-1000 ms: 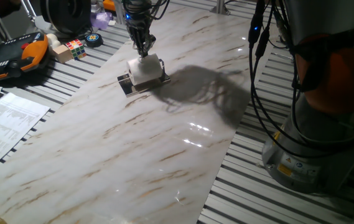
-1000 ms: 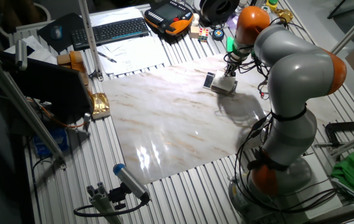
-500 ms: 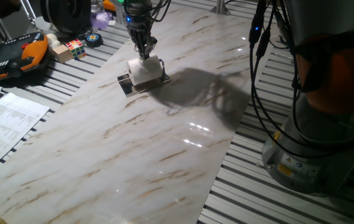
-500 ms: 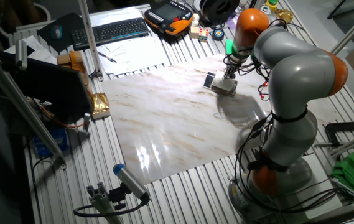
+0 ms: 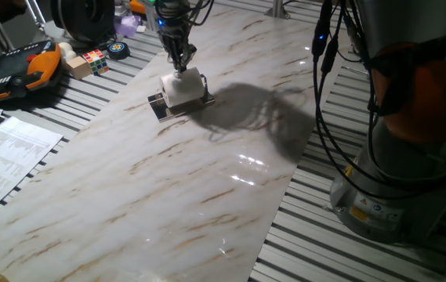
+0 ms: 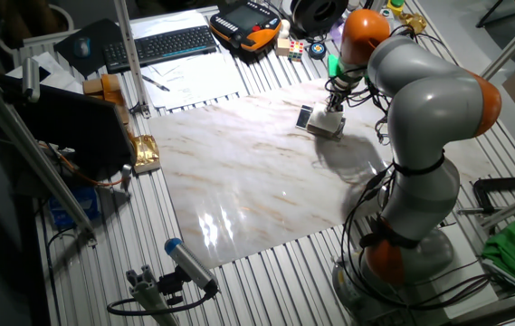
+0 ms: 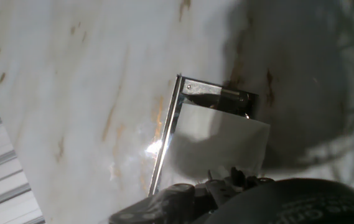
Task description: Take the roll of paper down from the shelf
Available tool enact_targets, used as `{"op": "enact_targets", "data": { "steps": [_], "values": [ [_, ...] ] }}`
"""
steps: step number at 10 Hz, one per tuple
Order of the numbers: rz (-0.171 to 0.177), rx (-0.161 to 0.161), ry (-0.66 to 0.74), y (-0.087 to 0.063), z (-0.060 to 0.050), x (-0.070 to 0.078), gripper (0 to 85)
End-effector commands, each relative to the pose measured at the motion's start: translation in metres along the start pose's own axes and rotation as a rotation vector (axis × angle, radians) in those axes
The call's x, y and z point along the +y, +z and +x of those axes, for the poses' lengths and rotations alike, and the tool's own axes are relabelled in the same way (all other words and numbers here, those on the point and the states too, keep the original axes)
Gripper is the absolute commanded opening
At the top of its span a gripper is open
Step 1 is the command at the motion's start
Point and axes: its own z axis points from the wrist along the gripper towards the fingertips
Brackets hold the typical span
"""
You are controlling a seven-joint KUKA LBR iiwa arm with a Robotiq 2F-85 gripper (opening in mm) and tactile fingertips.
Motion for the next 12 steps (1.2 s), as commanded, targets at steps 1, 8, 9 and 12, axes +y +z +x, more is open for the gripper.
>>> {"op": "enact_targets", "data": {
  "steps": [1,8,9,12],
  "values": [
    [0.004,0.001,0.006,0.000,0.000,0.000,15.7],
    [-0.044,0.011,0.047,0.002,-0.002,0.011,62.0],
    [-0.045,0.022,0.075,0.004,-0.001,0.013,77.0],
    [-0.042,0.042,0.162,0.009,0.002,0.018,85.0]
  ]
}}
